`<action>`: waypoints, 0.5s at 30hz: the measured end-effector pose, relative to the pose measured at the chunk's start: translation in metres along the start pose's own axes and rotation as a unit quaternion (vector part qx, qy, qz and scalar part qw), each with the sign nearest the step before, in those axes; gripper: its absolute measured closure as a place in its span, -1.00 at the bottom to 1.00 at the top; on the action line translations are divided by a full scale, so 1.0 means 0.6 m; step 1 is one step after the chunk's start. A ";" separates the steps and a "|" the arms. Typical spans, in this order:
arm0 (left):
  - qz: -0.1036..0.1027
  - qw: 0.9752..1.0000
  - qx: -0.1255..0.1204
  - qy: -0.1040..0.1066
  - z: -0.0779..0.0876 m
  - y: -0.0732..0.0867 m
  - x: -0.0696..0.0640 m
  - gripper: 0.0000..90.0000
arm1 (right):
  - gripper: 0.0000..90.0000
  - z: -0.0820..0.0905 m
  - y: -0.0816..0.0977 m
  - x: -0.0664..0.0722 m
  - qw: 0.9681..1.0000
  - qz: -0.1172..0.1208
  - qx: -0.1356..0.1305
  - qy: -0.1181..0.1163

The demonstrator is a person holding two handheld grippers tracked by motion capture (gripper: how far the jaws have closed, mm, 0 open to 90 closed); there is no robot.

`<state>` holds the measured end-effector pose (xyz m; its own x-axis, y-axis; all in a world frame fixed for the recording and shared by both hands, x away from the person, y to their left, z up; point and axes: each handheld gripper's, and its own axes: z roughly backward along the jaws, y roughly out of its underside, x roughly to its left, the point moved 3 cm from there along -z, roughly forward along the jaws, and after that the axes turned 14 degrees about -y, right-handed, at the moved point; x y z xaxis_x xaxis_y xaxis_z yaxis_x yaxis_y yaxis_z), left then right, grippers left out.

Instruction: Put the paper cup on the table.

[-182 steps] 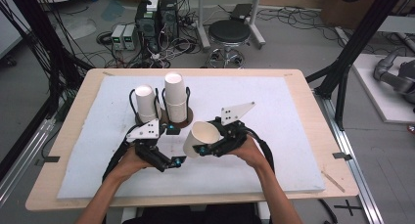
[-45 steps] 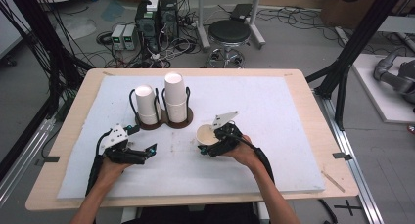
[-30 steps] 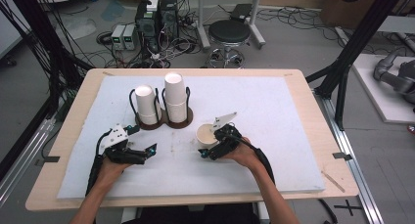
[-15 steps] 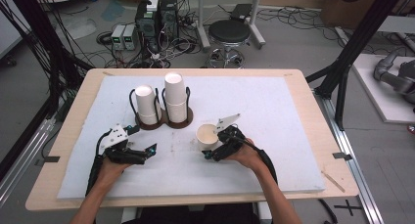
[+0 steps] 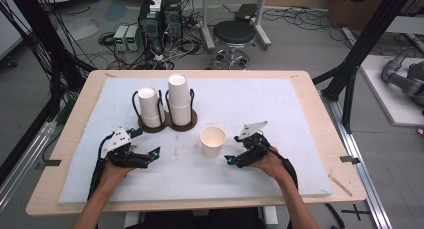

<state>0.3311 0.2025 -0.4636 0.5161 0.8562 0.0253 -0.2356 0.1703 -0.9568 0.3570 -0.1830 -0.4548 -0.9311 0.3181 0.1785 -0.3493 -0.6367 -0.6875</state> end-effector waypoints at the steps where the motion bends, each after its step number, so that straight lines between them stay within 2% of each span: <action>1: 0.002 1.000 0.000 0.000 0.000 0.000 0.000 -0.96 | -0.61 0.004 0.004 -0.001 1.000 -0.002 -0.005 0.004; 3: 0.002 1.000 0.001 0.000 0.000 0.000 0.001 -0.96 | -0.61 0.014 0.013 -0.005 1.000 -0.008 -0.011 0.010; 8: 0.003 1.000 -0.002 0.000 0.001 0.000 0.001 -0.96 | -0.61 0.039 0.033 -0.015 0.998 -0.022 -0.050 0.021; 10: 0.004 1.000 0.000 -0.001 0.000 0.000 0.001 -0.96 | -0.61 0.048 0.038 -0.017 0.997 -0.028 -0.070 0.025; 15: 0.003 1.000 0.001 -0.002 0.000 0.000 0.001 -0.96 | -0.61 0.065 0.044 -0.015 0.992 -0.040 -0.107 0.051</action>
<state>0.3313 0.2027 -0.4638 0.5119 0.8588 0.0195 -0.2404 0.1650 -0.9566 0.3521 -0.2303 -0.4472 -0.8817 0.4387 0.1738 -0.3817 -0.4463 -0.8094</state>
